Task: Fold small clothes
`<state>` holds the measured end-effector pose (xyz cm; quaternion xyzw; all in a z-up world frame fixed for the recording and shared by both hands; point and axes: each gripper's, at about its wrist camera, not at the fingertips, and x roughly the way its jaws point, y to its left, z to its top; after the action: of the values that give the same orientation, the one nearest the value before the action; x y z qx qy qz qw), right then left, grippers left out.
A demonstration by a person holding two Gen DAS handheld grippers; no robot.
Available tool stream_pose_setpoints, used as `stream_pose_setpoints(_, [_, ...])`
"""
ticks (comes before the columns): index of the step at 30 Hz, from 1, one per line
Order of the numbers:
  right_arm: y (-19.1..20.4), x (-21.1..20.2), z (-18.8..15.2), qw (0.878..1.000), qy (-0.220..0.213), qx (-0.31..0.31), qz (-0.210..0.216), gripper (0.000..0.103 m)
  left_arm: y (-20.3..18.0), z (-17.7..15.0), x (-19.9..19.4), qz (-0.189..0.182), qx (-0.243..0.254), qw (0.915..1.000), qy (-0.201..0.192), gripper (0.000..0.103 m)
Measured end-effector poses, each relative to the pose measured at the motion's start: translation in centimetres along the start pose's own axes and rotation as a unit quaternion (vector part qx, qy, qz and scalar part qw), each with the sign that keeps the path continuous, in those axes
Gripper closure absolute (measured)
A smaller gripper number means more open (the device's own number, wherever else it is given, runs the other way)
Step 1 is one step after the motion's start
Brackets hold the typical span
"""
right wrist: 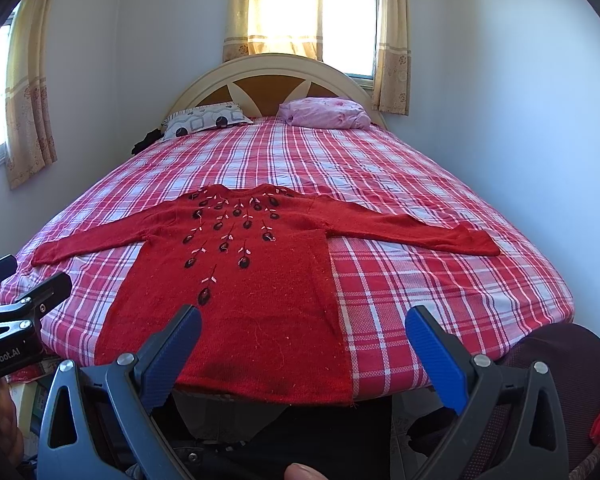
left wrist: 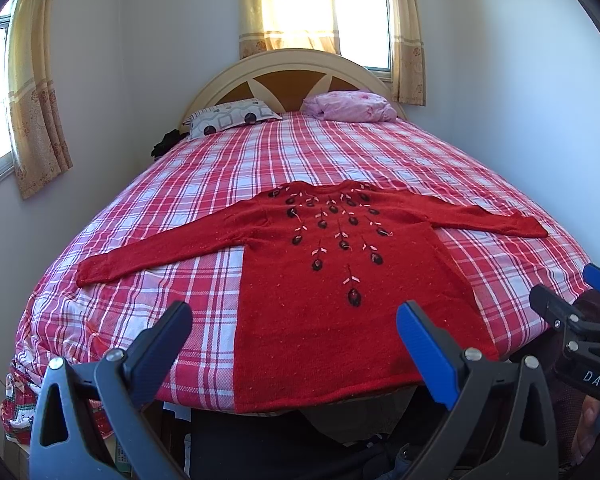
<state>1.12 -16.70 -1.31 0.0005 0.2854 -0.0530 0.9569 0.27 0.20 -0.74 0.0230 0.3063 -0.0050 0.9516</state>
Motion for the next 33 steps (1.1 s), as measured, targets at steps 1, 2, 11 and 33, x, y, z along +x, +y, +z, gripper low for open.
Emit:
stream_pose_setpoints(1, [0.01,0.02,-0.02,1.000,0.000,0.000,0.000,0.001,-0.03,0.01,-0.01,0.000,0.000,1.0000,0.000,0.000])
stream_pose_setpoints(2, [-0.01,0.03,-0.02,1.000,0.000,0.000,0.000,0.001,-0.02,0.01,-0.01,0.000,0.000,1.0000,0.000,0.000])
stream_pose_setpoints(11, [0.70,0.15,-0.52,1.000,0.003,-0.002,0.002,0.001,0.16,-0.19,0.06,0.001,-0.001,1.0000,0.000,0.000])
stream_pose_setpoints(33, [0.46,0.53,-0.57,1.000,0.011,0.000,0.006,0.001,0.50,-0.66,0.48,0.003,-0.002,1.0000,0.005,0.000])
